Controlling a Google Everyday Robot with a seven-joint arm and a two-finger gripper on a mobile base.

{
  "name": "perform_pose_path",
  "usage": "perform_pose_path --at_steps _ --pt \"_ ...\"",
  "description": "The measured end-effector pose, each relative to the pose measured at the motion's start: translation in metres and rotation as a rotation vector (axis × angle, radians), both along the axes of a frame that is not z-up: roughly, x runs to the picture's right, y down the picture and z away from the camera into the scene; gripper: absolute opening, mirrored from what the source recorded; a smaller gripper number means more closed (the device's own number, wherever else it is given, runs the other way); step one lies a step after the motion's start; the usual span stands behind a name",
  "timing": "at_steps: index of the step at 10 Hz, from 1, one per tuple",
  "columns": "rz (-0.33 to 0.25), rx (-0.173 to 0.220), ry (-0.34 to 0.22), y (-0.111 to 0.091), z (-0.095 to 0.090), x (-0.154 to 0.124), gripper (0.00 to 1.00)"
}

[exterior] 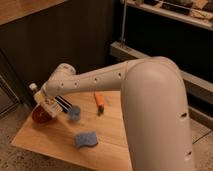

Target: Place the bottle in the ceramic bowl

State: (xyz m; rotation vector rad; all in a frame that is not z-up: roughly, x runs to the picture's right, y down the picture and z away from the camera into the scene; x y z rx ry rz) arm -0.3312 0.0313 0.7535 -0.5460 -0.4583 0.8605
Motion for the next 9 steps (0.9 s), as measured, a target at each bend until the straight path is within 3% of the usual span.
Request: perform_pose_path --at_steps 3,9 --pt "-0.056 0.01 0.007 0.008 0.003 -0.02 0.0" --pt "-0.07 0.015 0.003 -0.001 0.016 -0.042 0.0"
